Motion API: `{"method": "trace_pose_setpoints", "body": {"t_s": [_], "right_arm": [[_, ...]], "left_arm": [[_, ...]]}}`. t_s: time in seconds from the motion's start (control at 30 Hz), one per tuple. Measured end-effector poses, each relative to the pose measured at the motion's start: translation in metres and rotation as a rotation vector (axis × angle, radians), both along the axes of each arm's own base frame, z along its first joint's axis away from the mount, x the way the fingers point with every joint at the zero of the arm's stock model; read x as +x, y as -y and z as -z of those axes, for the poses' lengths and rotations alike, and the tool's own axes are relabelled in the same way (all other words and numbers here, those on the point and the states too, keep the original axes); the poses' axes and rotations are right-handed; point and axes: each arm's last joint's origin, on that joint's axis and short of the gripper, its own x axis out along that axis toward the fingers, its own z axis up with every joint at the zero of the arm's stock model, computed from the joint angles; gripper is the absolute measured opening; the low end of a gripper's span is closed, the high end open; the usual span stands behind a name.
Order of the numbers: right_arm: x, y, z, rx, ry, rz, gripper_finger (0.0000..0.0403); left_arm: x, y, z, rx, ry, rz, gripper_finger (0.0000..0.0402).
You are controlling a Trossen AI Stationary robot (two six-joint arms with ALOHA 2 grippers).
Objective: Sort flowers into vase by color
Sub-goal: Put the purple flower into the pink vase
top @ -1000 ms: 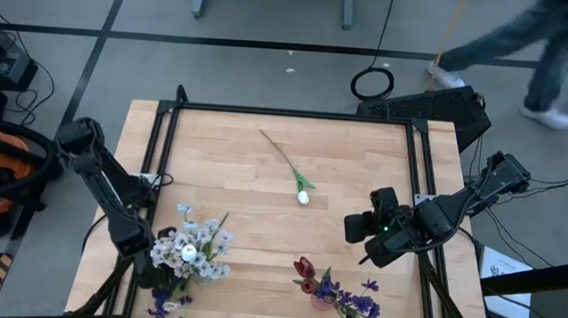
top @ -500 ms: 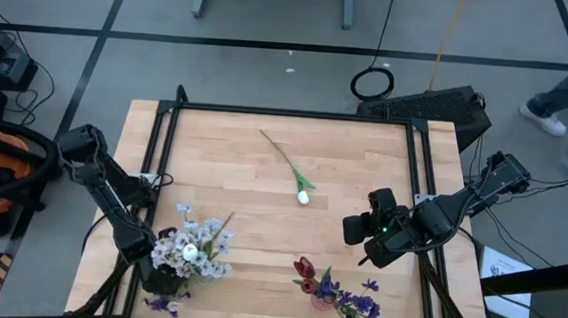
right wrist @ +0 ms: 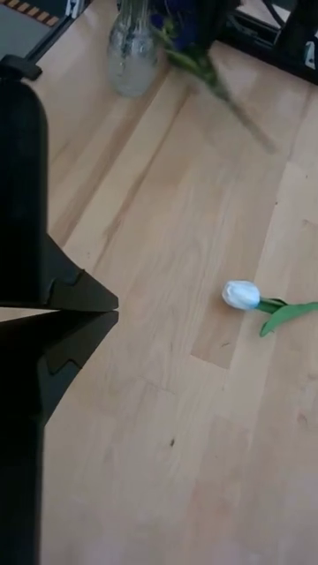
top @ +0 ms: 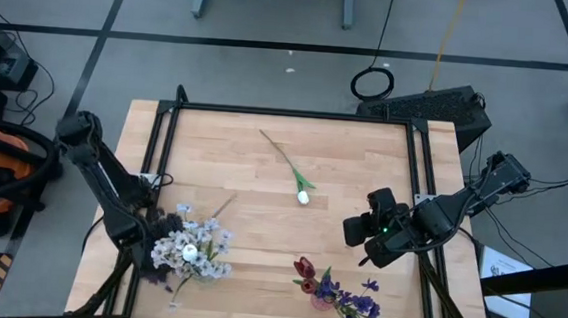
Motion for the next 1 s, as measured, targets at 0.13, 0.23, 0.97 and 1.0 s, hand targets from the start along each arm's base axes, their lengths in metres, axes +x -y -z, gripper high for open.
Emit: {"method": "trace_pose_setpoints", "body": {"t_s": [0.13, 0.23, 0.97, 1.0], "right_arm": [[0.000, 0.000, 0.000, -0.016, -0.010, -0.023, 0.0000], [0.000, 0.000, 0.000, -0.033, -0.013, -0.040, 0.0000], [0.000, 0.001, 0.000, -0.205, -0.102, -0.301, 0.0000], [0.000, 0.001, 0.000, -0.214, -0.106, -0.314, 0.0000]], "left_arm": [[-0.002, -0.016, -0.011, 0.017, 0.060, -0.155, 0.0004], [0.001, -0.029, -0.018, 0.033, 0.098, -0.243, 0.0003], [0.073, -0.147, -0.026, 0.200, 0.108, -0.372, 0.0002], [0.078, -0.153, -0.027, 0.187, 0.141, -0.354, 0.0002]]}}
